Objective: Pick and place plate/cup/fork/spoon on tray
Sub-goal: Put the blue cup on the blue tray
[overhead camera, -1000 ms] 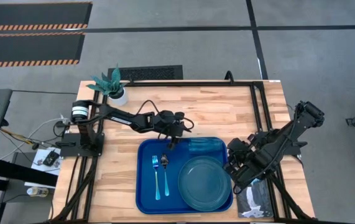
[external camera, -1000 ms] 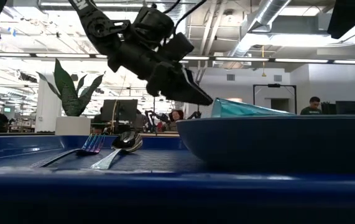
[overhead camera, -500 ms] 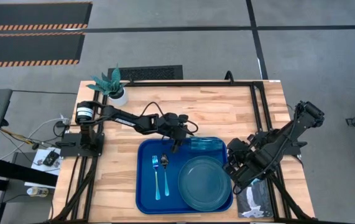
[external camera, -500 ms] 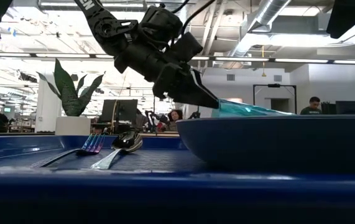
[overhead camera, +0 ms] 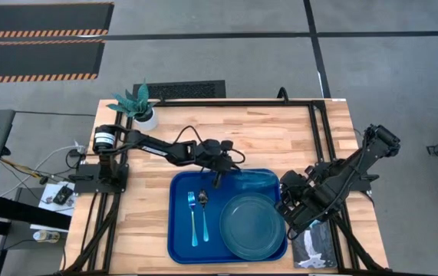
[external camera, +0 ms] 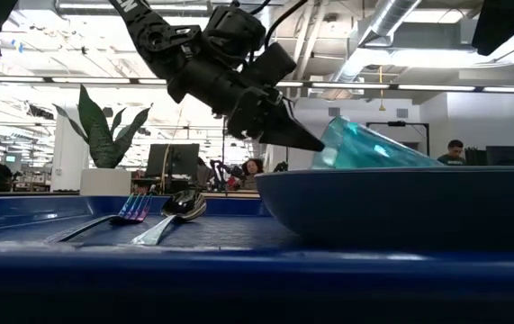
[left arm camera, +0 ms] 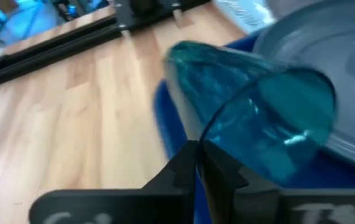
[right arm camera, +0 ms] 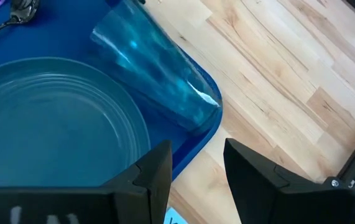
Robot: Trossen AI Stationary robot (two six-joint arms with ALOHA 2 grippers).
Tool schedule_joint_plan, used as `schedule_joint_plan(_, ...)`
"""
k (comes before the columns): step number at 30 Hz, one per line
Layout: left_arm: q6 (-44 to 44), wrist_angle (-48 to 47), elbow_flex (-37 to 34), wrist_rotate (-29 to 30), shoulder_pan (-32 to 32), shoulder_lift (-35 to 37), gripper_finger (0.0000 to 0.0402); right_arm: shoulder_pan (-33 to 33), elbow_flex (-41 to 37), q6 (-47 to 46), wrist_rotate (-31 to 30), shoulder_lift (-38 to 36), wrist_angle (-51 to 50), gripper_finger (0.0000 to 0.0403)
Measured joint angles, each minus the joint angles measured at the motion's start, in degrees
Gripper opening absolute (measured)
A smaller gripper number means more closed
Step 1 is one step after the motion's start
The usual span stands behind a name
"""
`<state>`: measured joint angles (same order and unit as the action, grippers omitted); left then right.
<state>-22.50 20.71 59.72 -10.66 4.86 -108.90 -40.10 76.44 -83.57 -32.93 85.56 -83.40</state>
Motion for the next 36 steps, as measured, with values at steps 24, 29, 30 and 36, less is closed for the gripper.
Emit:
schedule_joint_plan(24, -7.9, -58.1, 34.3, 8.5, -0.3, 0.6, 0.0, 0.0, 0.0, 0.1, -1.5, 0.0, 0.5, 0.0169)
schedule_joint_plan(29, -9.5, -65.4, 38.1, 8.9, -0.4, 0.6, 0.0, 0.0, 0.0, 0.2, -1.6, 0.0, 0.5, 0.0169)
schedule_joint_plan(30, -9.9, -66.6, 38.6, 9.2, -0.5, 0.6, 0.0, 0.0, 0.0, 0.2, -1.6, 0.0, 0.5, 0.0169)
schedule_joint_plan(36, -10.5, -71.7, 40.4, 9.7, -0.7, 0.6, 0.0, 0.0, 0.0, 1.1, -1.6, 0.0, 0.5, 0.0169)
